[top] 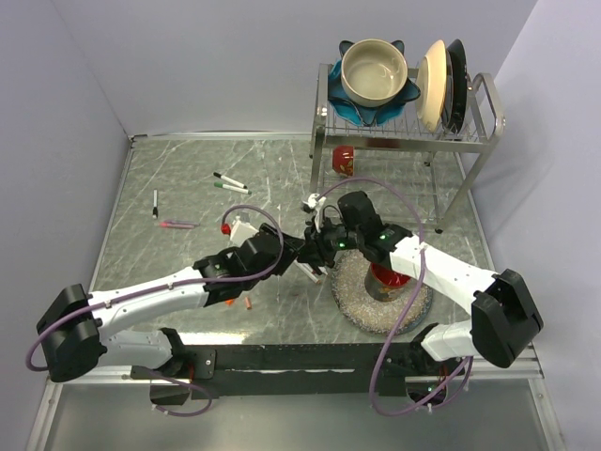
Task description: Open the pen caps
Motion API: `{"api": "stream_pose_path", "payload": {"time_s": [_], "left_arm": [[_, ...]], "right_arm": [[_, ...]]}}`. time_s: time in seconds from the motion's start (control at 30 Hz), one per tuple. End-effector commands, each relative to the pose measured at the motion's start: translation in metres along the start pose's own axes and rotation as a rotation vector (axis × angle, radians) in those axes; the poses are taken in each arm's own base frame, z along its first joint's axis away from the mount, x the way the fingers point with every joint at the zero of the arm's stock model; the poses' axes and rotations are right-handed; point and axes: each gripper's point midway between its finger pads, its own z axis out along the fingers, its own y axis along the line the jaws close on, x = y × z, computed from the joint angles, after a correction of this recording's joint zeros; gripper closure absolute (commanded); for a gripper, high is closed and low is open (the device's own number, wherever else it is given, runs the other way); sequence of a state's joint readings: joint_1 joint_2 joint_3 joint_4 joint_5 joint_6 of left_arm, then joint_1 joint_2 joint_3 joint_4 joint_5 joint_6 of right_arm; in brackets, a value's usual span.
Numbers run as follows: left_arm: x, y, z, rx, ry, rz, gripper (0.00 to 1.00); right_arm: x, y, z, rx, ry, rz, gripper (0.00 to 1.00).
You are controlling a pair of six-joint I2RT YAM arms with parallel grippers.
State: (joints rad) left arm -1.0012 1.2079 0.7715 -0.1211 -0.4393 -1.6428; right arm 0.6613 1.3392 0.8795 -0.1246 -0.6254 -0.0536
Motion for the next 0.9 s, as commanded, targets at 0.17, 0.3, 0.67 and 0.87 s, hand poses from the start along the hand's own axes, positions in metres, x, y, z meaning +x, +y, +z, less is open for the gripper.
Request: {"api": "stream_pose_path", "payload": {"time_s": [0.17, 0.3, 0.67, 0.87], "left_arm": [[-0.017, 0.022, 0.009, -0.139, -0.11, 0.024, 0.58], [-0.016, 0.015, 0.012, -0.135, -0.119, 0.051, 0.68], [-0.02, 0.008, 0.009, -0.135, -0.126, 0.146, 0.99], [-0.031, 0.007, -0.005, -0.092, -0.146, 0.103, 0.99]], "right_arm": [[-0.024, 0.021, -0.003, -0.033, -0.06, -0.111, 1.0], [-0.022, 0.025, -0.002, -0.057, -0.052, -0.119, 1.0], [-0.019, 0.021, -0.002, -0.047, -0.029, -0.147, 0.95], [-0.015, 0.019, -0.002, -0.041, -0.01, -0.173, 0.68]]}}
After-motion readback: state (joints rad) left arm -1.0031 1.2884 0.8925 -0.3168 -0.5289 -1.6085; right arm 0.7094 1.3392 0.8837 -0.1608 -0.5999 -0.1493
